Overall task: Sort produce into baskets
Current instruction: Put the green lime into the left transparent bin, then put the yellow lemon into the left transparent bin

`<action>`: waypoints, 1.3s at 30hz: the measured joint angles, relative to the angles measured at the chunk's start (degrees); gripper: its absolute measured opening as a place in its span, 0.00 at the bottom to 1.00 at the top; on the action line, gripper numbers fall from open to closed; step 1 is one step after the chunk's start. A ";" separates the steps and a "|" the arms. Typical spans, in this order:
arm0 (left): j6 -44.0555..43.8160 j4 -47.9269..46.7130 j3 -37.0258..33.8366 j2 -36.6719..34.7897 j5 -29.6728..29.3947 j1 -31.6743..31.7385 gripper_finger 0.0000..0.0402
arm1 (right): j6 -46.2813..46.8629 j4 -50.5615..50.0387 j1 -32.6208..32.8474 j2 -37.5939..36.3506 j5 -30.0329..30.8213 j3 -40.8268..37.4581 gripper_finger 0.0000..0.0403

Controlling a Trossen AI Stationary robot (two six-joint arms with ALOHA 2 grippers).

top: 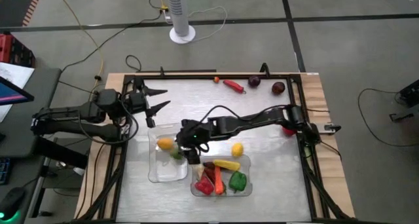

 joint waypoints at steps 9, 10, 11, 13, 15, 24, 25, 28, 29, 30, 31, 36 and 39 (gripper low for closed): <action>-0.18 -0.70 0.02 -0.51 -0.81 0.00 0.42 | 3.36 -26.66 0.63 -7.90 12.22 -1.91 0.85; -0.21 -0.83 0.02 -0.51 -1.16 0.00 0.42 | 4.22 -28.29 0.72 -9.45 13.56 -3.79 0.85; -0.23 -0.92 0.02 -0.52 -1.38 0.00 0.42 | 5.26 -29.30 0.97 -11.21 14.67 -6.31 0.85; -0.43 -1.28 0.02 -0.46 -1.49 0.00 0.42 | 7.85 -29.48 1.37 -15.14 15.32 -12.49 0.83; -1.00 -1.91 0.02 -0.41 -1.49 0.00 0.42 | 10.82 -27.65 1.42 -20.13 14.66 -19.31 0.82; -1.84 -0.91 0.02 -0.40 -1.50 0.00 0.42 | 23.95 -22.95 1.00 -34.39 3.41 -42.52 0.83; -1.85 -0.91 0.02 -0.40 -1.51 0.00 0.42 | 24.34 -22.20 0.96 -34.86 3.05 -44.25 0.83; -1.94 -0.93 0.02 -0.38 -1.49 0.00 0.42 | 24.84 -16.76 0.39 -35.73 1.12 -48.93 0.84; -1.96 -0.96 0.02 -0.38 -1.51 0.00 0.42 | 25.01 -14.17 0.06 -36.06 0.00 -50.24 0.84; -1.96 -1.07 0.02 -0.38 -1.51 0.00 0.42 | 25.23 -11.81 -0.16 -36.41 -1.26 -51.38 0.85; -1.98 -1.33 0.02 -0.38 -1.51 0.00 0.42 | 25.41 -9.24 -0.29 -36.74 -2.20 -52.58 0.85; -1.96 -2.02 0.02 -0.38 -1.51 0.00 0.42 | 25.48 -1.98 -0.23 -36.97 -2.53 -58.21 0.85; -1.83 -2.09 0.02 -0.36 -1.50 0.00 0.42 | 24.70 4.18 -0.23 -36.99 -2.54 -60.68 0.85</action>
